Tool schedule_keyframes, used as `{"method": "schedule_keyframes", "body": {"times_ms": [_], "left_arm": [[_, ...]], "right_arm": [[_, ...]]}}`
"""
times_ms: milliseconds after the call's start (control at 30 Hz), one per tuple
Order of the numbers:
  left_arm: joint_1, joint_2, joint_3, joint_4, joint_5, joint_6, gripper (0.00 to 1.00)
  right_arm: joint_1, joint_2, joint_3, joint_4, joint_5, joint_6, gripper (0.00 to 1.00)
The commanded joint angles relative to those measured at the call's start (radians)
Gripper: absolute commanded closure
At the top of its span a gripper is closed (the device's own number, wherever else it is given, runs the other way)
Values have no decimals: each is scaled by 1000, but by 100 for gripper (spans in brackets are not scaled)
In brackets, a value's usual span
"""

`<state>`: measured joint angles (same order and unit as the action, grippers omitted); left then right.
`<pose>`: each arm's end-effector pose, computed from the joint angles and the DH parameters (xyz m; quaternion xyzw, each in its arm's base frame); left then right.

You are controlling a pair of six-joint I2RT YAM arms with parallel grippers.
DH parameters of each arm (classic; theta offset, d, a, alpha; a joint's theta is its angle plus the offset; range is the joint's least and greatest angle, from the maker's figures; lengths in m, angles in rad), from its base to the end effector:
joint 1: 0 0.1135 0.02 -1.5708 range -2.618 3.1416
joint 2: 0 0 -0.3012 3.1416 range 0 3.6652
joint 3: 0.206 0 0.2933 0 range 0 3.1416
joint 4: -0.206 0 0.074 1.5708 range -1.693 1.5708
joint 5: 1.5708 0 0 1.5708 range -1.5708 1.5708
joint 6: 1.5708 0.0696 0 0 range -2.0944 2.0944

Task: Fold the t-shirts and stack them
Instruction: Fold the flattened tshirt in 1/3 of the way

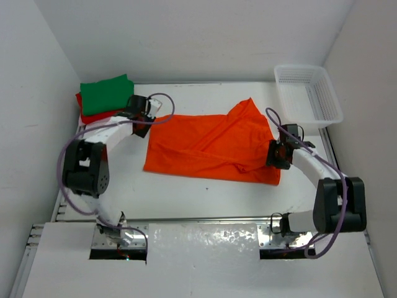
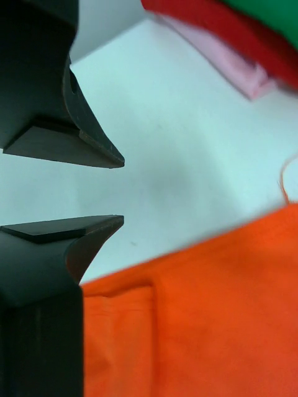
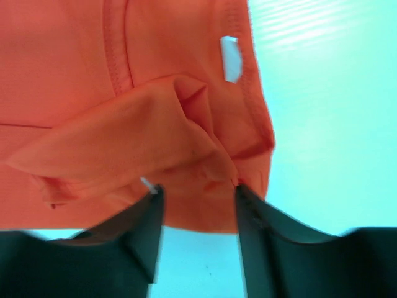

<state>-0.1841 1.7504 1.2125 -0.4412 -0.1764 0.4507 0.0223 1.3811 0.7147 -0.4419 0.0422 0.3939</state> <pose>0.4256 -0.0668 0.1960 0.2730 0.9133 0.1221 0.2766 0.2900 0.0035 0.1505 0.1845 0.9555 0.0272 0.2284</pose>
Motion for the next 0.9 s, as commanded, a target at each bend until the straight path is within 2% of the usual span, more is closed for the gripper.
{"method": "schedule_keyframes", "body": {"times_ms": [0, 33, 67, 133, 167, 233, 367, 567, 633, 767, 800, 833, 867], "left_arm": [[8, -222, -82, -16, 138, 75, 65], [5, -267, -120, -37, 185, 126, 65], [-14, -351, -201, -54, 287, 252, 65], [-66, -429, -296, -103, 311, 400, 63], [-134, -490, -397, -97, 283, 493, 60], [-185, -515, -467, -67, 217, 546, 59], [-193, -474, -539, 28, 154, 600, 56], [-193, -401, -564, 113, 143, 638, 53], [-193, -353, -576, 130, 124, 637, 53], [-193, -290, -616, 222, 80, 593, 56], [-193, -279, -620, 248, 68, 580, 60], [-192, -257, -625, 252, 49, 568, 78], [-193, -249, -627, 254, 35, 542, 87]], "right_arm": [[-10, -109, -4, -52, 45, 25, 50], [-18, -147, -30, -57, 39, 36, 42], [-19, -161, -46, -58, 29, 51, 39], [-19, -171, -73, -63, -16, 57, 32], [-19, -165, -81, -61, -25, 63, 31], [-65, -148, -107, -37, -38, 69, 29], [-114, -84, -142, 31, -122, 101, 30], [-119, -2, -156, 100, -168, 118, 35], [-120, 24, -164, 133, -186, 131, 39], [-120, 39, -172, 164, -180, 158, 63], [-120, 38, -175, 163, -179, 160, 69], [-120, 32, -175, 155, -177, 161, 82], [-120, 27, -175, 146, -179, 157, 88]]}}
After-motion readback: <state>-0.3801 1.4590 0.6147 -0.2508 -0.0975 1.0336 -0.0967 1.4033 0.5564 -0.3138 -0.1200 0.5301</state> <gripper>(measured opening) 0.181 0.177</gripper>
